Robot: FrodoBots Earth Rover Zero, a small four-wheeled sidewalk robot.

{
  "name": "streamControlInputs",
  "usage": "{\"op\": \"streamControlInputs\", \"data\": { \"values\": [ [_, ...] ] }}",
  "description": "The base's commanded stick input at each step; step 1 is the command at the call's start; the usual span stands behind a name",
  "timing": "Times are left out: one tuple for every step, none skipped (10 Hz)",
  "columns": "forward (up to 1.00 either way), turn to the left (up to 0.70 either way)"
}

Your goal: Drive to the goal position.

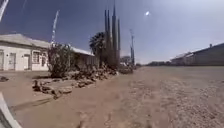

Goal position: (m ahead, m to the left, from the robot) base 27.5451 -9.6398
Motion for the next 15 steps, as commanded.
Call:
{"op": "streamControlInputs", "data": {
  "values": [
    [0.70,0.00],
    [0.70,0.00],
    [0.70,0.00],
    [0.70,0.00],
    [0.70,0.00],
    [0.70,0.00],
    [0.70,0.00],
    [0.70,0.00],
    [0.70,-0.35],
    [0.70,-0.35],
    [0.70,-0.35],
    [0.70,-0.35],
    [0.70,-0.35],
    [0.70,-0.35],
    [0.70,-0.35]
  ]
}}
